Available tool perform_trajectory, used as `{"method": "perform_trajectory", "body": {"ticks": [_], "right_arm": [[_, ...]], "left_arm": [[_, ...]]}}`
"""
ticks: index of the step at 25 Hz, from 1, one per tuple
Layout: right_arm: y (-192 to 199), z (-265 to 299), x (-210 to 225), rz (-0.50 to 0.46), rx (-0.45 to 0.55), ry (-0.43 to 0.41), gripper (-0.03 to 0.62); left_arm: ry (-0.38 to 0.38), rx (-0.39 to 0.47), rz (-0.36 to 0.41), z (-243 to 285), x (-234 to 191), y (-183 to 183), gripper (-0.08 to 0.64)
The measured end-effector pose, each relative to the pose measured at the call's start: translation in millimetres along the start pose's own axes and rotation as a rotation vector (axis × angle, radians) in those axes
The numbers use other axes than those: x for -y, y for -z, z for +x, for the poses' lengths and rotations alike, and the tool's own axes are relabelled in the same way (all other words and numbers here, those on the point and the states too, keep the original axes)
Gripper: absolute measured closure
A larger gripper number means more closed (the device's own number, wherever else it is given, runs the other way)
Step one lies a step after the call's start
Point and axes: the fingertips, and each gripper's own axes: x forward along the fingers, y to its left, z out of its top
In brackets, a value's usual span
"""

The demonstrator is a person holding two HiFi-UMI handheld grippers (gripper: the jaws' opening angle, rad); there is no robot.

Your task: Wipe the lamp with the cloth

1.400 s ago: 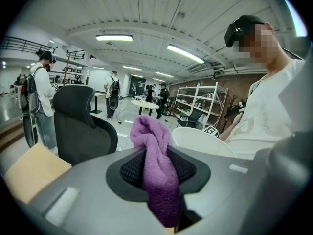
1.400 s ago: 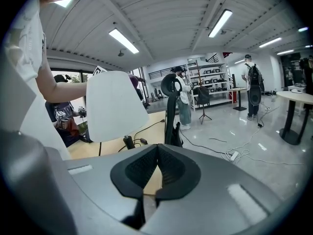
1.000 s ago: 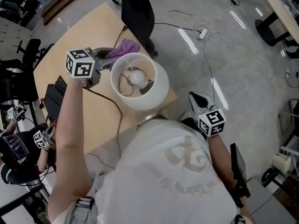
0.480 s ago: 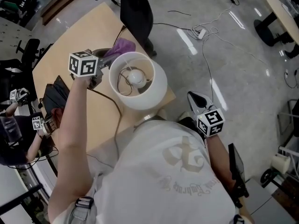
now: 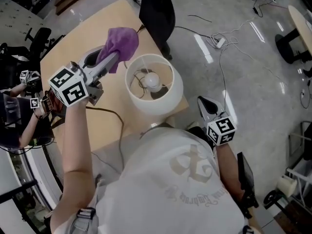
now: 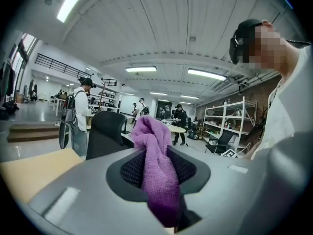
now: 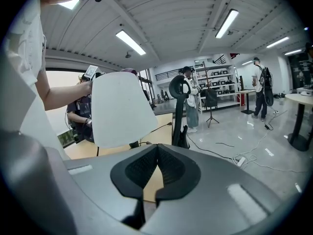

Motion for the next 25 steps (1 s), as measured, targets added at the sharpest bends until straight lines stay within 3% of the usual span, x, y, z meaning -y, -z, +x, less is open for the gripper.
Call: {"method": "perform_trajectory", "body": {"ticks": [5,13,18,25], "right_arm": [[-0.2,5.7,-6.1,-0.004,-0.011,-0.017,0.578],[7.1,5.5,-1.4,0.012,-0.022,-0.004,0.578],[9.3,2.9,2.5,0.025,-0.023,0.014,0.579],[13.3,3.3,9.3,0.029,-0.033,0.017,0.578]], "left_arm": [[0.048,-0.05,0.026,2.2,20.8,23.9,0.454],[-0.005,-0.134,-0.03,17.8,-2.4,67.1,0.454],[-0.026,-0.175,-0.112,26.0,-15.0,101.3,0.456],[-0.086,-0.305,-0.11,34.8,-34.3,150.9,0.456]]}}
